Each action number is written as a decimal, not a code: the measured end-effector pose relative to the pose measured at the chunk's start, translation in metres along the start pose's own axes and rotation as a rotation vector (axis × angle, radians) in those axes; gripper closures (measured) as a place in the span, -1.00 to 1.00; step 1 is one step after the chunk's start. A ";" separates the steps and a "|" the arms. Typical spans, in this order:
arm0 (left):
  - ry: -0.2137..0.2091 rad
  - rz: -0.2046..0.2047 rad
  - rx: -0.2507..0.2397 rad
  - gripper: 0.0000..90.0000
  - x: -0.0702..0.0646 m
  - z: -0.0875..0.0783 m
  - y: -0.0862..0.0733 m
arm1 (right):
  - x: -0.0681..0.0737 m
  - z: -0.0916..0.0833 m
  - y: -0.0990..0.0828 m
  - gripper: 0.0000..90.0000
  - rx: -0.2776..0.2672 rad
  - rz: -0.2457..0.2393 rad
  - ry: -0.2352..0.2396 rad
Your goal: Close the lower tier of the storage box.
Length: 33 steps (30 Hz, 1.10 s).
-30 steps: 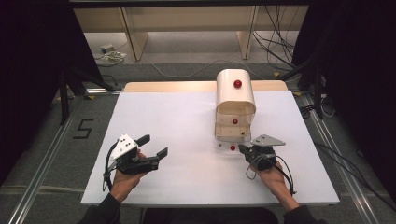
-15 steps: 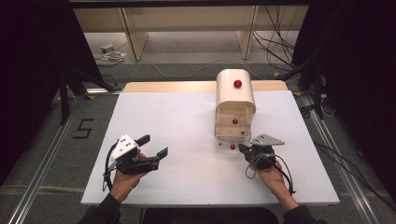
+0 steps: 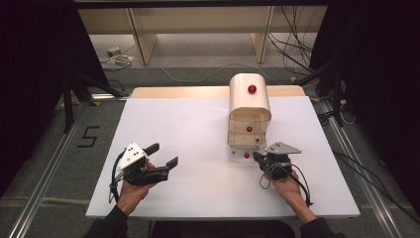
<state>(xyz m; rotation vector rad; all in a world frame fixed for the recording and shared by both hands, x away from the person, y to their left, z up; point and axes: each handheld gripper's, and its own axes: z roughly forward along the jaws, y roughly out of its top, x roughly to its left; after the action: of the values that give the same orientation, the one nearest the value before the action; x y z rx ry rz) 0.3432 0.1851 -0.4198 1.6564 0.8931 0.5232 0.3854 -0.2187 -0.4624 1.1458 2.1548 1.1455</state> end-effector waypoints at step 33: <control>-0.001 -0.002 -0.001 -0.65 0.000 0.001 0.000 | -0.004 0.011 0.000 0.99 -0.013 0.010 -0.044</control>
<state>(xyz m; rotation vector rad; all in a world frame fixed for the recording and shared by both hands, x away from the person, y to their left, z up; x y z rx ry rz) 0.3436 0.1844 -0.4202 1.6548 0.8940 0.5213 0.3950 -0.2171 -0.4684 1.1672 2.1077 1.1265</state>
